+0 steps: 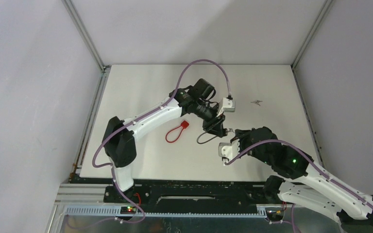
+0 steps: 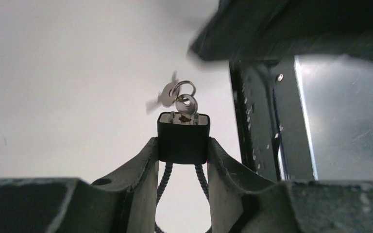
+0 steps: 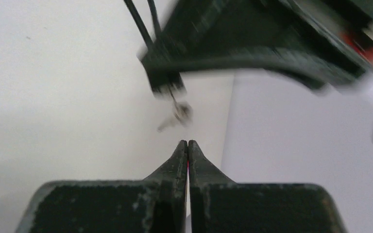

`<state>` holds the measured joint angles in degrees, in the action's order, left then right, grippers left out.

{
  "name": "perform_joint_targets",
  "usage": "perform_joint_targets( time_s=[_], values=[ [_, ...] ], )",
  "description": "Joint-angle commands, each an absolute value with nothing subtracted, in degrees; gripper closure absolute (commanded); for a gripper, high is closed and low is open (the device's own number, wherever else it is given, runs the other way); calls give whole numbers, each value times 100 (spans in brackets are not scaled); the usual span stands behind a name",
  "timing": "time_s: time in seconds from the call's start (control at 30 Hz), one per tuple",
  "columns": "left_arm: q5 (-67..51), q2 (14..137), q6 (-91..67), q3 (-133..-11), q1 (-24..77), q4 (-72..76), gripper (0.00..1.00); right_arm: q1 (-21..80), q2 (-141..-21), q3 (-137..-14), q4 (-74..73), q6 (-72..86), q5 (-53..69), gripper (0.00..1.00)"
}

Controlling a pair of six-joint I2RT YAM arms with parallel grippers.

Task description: Unlock with the key

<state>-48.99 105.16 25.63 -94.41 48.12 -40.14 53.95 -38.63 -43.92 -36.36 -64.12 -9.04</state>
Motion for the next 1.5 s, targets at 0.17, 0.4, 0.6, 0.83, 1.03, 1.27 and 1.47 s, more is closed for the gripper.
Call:
perform_joint_targets(
  time_s=[0.17, 0.4, 0.6, 0.83, 1.03, 1.27, 1.47],
  values=[
    [-4111, 10658, 2792, -9448, 4302, -5174, 100, 4907, -3510, -4570, -3829, -6160, -989, 100],
    [-4510, 10507, 2696, -9475, 4319, -5242, 100, 4630, -3635, -4569, -3524, -5435, 173, 67],
    [-4828, 10344, 2745, -9505, 4534, -5525, 100, 4660, -4127, -4658, -3241, -5099, 966, 51],
    [-5017, 10233, 2808, -9501, 4743, -5753, 100, 4818, -4570, -4948, -3426, -4998, 1614, 51],
    [-5131, 10222, 2784, -9518, 4804, -5765, 100, 4945, -4734, -4957, -3409, -5025, 1656, 55],
    [-5209, 10263, 2762, -9592, 4830, -5782, 100, 5088, -4886, -4957, -3530, -5062, 1636, 59],
    [-5257, 10284, 2774, -9607, 4843, -5800, 100, 5097, -5011, -4957, -3490, -5079, 1610, 66]
  ],
)
